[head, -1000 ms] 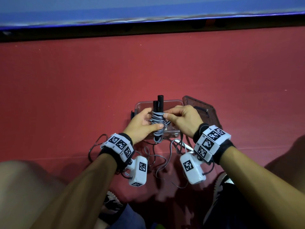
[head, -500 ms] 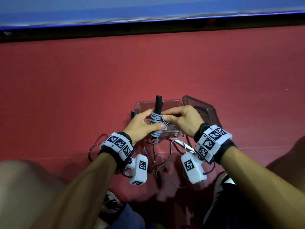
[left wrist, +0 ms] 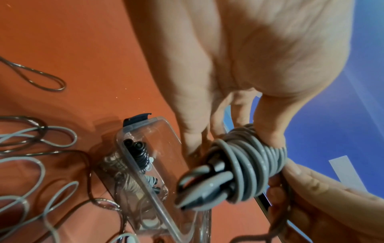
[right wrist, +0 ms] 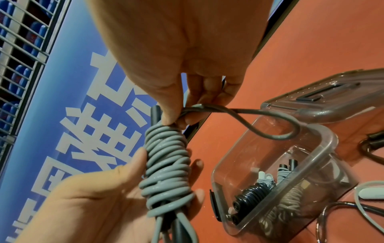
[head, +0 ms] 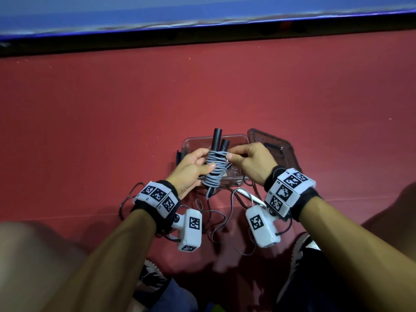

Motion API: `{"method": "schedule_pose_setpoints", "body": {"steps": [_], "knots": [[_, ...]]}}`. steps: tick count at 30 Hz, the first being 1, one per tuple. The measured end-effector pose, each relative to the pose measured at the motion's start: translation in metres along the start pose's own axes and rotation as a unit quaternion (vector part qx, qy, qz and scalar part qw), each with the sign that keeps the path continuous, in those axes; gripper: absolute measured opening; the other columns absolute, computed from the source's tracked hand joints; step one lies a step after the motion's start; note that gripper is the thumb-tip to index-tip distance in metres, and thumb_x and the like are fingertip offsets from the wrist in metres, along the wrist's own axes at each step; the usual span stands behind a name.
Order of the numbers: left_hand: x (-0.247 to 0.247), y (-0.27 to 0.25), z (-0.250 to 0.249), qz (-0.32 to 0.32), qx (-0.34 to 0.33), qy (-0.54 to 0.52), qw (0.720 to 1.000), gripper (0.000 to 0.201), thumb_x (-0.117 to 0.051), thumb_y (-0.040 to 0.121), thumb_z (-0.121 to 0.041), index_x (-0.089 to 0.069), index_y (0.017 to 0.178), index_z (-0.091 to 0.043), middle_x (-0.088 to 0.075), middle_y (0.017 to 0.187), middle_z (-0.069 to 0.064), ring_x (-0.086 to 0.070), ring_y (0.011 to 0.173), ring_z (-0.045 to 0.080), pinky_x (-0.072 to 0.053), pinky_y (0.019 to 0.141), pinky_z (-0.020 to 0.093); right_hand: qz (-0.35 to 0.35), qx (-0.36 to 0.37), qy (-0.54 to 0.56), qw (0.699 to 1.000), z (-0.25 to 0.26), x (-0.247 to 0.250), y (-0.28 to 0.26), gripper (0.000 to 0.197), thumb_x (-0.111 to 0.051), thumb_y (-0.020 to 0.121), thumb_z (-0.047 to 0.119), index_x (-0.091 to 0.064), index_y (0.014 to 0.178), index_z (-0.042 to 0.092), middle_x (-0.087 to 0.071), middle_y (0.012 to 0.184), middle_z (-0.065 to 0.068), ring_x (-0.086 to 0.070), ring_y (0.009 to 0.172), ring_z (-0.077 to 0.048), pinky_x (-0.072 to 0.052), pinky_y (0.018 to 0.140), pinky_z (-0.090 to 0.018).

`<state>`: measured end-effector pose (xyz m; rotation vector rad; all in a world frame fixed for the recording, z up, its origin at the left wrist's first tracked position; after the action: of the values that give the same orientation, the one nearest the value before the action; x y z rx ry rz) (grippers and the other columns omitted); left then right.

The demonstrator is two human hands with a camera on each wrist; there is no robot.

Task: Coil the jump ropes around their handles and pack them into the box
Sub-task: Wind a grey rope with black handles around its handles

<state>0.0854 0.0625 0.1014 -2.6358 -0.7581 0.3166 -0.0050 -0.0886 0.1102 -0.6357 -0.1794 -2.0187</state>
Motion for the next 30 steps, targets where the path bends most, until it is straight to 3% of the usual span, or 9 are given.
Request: {"method": "schedule_pose_setpoints", "body": {"steps": [4,7,11,13,19,24,26,30], "knots": [[0.0030,0.0016,-0.0006,-0.014,-0.005,-0.004,1.000,0.037,-0.046,0.102,0.005,-0.059,0.132,-0.012,-0.068,0.125,0.014,-0.066,0.113,0.026,-0.054,0.097,0.046,-0.011,-0.003,0.025,1.000,0.0011,0.0027,-0.0001,0.009,-0.074,0.089,0.030,-0.078,0.086,0.023,-0.074,0.076,0.005,-0.066,0.072,-0.010,-0.054,0.077,-0.031],[0.0051,0.0020,-0.0010,-0.033,-0.017,0.003,0.999,0.044,-0.044,0.103,0.005,-0.053,0.137,-0.020,-0.066,0.127,0.019,-0.066,0.115,0.029,-0.055,0.097,0.050,-0.016,-0.007,0.032,0.999,-0.0001,0.0021,0.0000,0.014,-0.077,0.085,0.037,-0.079,0.085,0.023,-0.075,0.073,0.004,-0.068,0.071,-0.014,-0.055,0.076,-0.033],[0.0055,0.0009,-0.0014,-0.041,-0.034,0.009,0.999,0.038,-0.043,0.104,0.003,-0.054,0.121,-0.029,-0.067,0.117,0.025,-0.068,0.101,0.030,-0.053,0.093,0.059,0.000,0.001,0.025,1.000,0.0048,-0.0006,-0.0019,0.016,-0.069,0.093,0.032,-0.078,0.084,0.023,-0.069,0.065,0.012,-0.059,0.059,0.004,-0.046,0.068,-0.024],[0.0056,0.0003,-0.0005,-0.041,-0.033,0.018,0.998,0.034,-0.041,0.104,0.003,-0.055,0.114,-0.027,-0.067,0.115,0.025,-0.067,0.098,0.030,-0.052,0.092,0.061,0.006,0.001,0.010,1.000,0.0045,-0.0018,-0.0018,0.019,-0.064,0.097,0.027,-0.076,0.084,0.021,-0.066,0.063,0.013,-0.056,0.057,0.004,-0.043,0.069,-0.024],[0.0084,0.0027,0.0011,-0.031,-0.038,0.009,0.999,0.033,-0.040,0.103,0.005,-0.058,0.108,-0.023,-0.071,0.111,0.020,-0.068,0.093,0.026,-0.054,0.080,0.042,0.000,0.002,0.000,1.000,0.0029,-0.0021,-0.0009,0.014,-0.066,0.094,0.026,-0.072,0.084,0.019,-0.073,0.080,0.003,-0.068,0.079,-0.020,-0.056,0.081,-0.042],[0.0061,0.0044,-0.0019,-0.025,-0.056,0.001,0.998,0.028,-0.047,0.101,0.004,-0.056,0.108,-0.021,-0.071,0.103,0.013,-0.069,0.087,0.020,-0.056,0.074,0.038,-0.002,0.009,0.011,1.000,0.0027,-0.0025,-0.0014,0.011,-0.067,0.094,0.025,-0.072,0.085,0.023,-0.071,0.073,0.010,-0.061,0.068,-0.006,-0.053,0.080,-0.039],[0.0024,0.0039,-0.0036,-0.021,-0.069,0.014,0.997,0.029,-0.060,0.095,0.005,-0.051,0.108,-0.019,-0.071,0.102,0.014,-0.069,0.085,0.020,-0.058,0.070,0.035,-0.014,0.010,0.009,1.000,0.0040,-0.0018,-0.0023,0.011,-0.068,0.093,0.025,-0.072,0.084,0.024,-0.071,0.073,0.010,-0.063,0.070,-0.006,-0.055,0.081,-0.039],[0.0026,0.0067,-0.0002,-0.053,-0.098,0.064,0.992,0.047,-0.075,0.082,0.010,-0.043,0.103,-0.017,-0.069,0.099,0.017,-0.070,0.081,0.019,-0.060,0.075,0.034,-0.011,0.006,-0.007,1.000,0.0035,-0.0065,-0.0022,0.009,-0.068,0.090,0.031,-0.073,0.083,0.028,-0.074,0.080,0.007,-0.068,0.081,-0.014,-0.056,0.085,-0.043]]}}
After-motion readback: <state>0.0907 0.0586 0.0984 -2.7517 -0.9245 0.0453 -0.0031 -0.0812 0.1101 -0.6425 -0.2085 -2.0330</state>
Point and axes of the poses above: each hand's wrist, its own y-axis towards the middle knuckle, its own x-axis out of the back of the hand, z = x × y, the point moved 5 cm from there along y, towards the middle knuckle
